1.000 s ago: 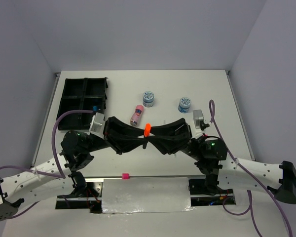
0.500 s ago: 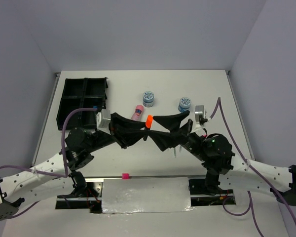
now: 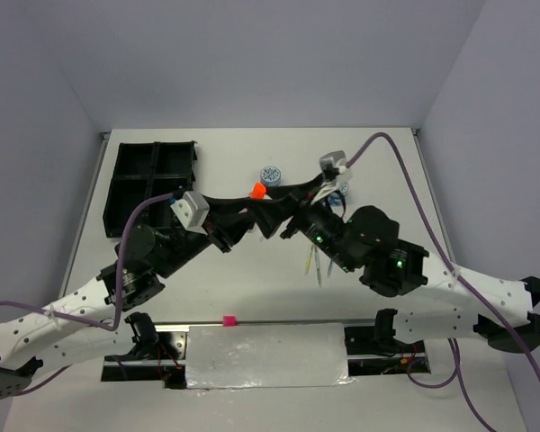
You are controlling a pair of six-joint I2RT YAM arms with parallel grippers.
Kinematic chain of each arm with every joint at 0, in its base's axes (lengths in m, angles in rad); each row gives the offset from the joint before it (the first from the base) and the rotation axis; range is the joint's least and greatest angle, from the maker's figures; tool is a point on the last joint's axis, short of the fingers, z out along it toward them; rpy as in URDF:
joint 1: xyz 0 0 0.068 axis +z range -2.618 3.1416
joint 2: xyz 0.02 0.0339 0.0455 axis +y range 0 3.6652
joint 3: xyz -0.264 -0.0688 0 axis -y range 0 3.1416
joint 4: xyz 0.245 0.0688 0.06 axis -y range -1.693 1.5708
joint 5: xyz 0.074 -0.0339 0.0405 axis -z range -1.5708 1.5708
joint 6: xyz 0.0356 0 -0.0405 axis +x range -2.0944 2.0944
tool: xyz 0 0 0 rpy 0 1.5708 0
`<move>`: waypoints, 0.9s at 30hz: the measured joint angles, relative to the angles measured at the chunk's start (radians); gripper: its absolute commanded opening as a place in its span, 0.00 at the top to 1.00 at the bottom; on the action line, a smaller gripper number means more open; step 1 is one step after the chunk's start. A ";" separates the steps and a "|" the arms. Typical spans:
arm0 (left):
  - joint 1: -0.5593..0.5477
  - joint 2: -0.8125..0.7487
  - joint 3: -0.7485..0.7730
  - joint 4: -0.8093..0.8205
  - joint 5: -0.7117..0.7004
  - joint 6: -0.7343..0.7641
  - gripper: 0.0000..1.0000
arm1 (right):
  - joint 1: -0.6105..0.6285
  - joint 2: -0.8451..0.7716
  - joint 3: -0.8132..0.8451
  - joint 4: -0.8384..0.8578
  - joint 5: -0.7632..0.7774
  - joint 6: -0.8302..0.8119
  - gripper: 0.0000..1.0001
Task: Sort the stationery into containers
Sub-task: Close the pen cap on the pen.
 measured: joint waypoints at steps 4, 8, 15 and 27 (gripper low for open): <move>-0.010 0.002 0.026 -0.029 -0.045 0.059 1.00 | 0.024 0.098 0.068 -0.110 0.039 0.019 0.32; -0.013 0.000 0.028 -0.056 -0.068 0.097 1.00 | 0.028 0.144 0.100 -0.146 0.080 0.029 0.42; -0.016 -0.019 0.028 -0.063 -0.070 0.105 1.00 | 0.028 0.145 0.100 -0.158 0.107 0.029 0.57; -0.016 -0.059 0.026 -0.089 -0.055 0.100 1.00 | 0.015 0.124 0.051 -0.092 0.046 0.005 0.98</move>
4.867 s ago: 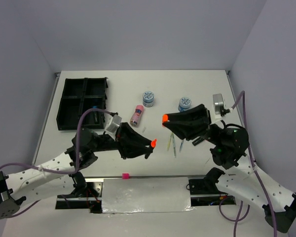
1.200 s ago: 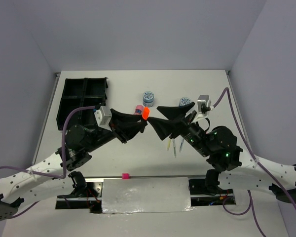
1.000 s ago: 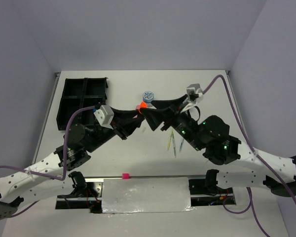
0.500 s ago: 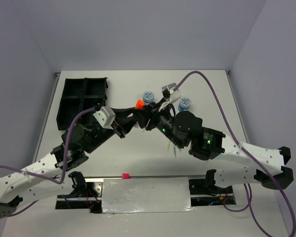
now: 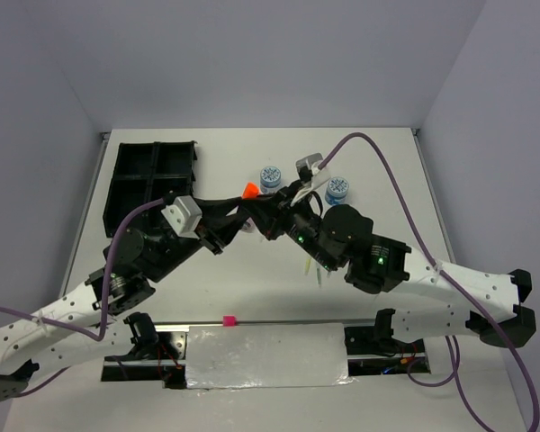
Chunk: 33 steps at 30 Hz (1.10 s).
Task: Sort the stationery into containers
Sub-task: Close the pen cap on the pen.
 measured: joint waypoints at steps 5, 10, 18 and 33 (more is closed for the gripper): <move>0.000 0.001 0.000 -0.001 0.000 0.001 0.78 | -0.005 -0.025 -0.047 0.059 -0.035 -0.021 1.00; -0.004 0.024 0.010 -0.014 0.013 -0.003 0.32 | -0.047 -0.075 -0.124 0.134 -0.146 -0.045 1.00; -0.003 0.106 0.103 -0.108 0.094 -0.026 0.11 | -0.219 -0.135 -0.170 0.167 -0.452 -0.064 1.00; -0.003 0.109 0.168 -0.238 0.447 -0.051 0.43 | -0.378 -0.149 -0.012 -0.029 -1.218 -0.285 1.00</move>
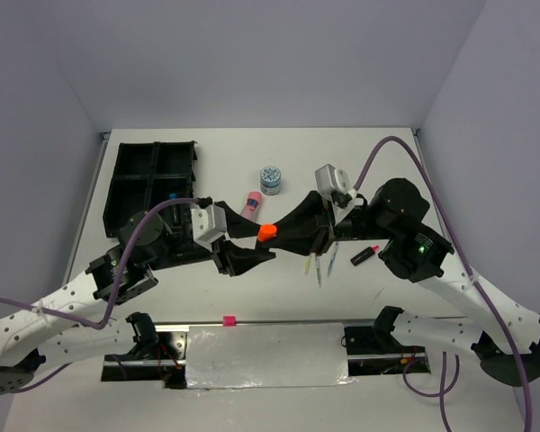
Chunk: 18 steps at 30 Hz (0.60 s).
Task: Sort the stationery into containers
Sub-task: Close the pen cap on the pen.
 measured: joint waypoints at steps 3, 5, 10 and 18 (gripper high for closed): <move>0.000 0.000 0.000 0.003 0.042 -0.009 0.49 | 0.000 -0.005 0.000 -0.006 -0.059 -0.013 1.00; -0.001 0.000 -0.001 0.011 0.064 -0.013 0.51 | 0.000 -0.001 0.000 -0.007 -0.085 -0.014 1.00; -0.001 0.000 -0.004 0.041 0.105 -0.037 0.60 | 0.000 0.011 0.000 -0.008 -0.113 -0.016 1.00; 0.003 0.005 -0.005 0.056 0.142 -0.056 1.00 | -0.005 0.014 0.000 -0.011 -0.092 -0.007 0.64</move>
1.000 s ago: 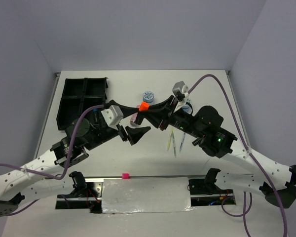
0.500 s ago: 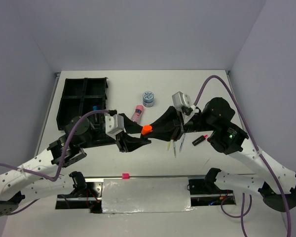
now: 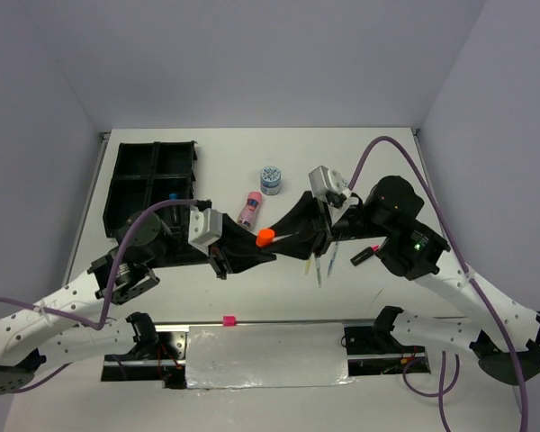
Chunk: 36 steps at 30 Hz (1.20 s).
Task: Sort the stationery into containers
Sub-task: Close the pen cap on the pen.
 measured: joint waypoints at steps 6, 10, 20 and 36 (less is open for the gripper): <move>0.000 -0.010 -0.045 0.044 0.011 -0.008 1.00 | 0.000 -0.010 -0.023 0.020 0.029 0.036 0.00; 0.000 -0.013 -0.056 0.047 0.019 -0.024 1.00 | 0.000 -0.015 -0.030 0.018 0.075 0.041 0.00; 0.000 -0.015 -0.089 0.072 -0.014 -0.038 1.00 | 0.000 -0.073 -0.035 0.077 0.194 0.153 0.00; 0.000 0.032 -0.084 0.071 -0.076 -0.082 1.00 | 0.000 -0.032 -0.080 0.132 0.219 0.196 0.34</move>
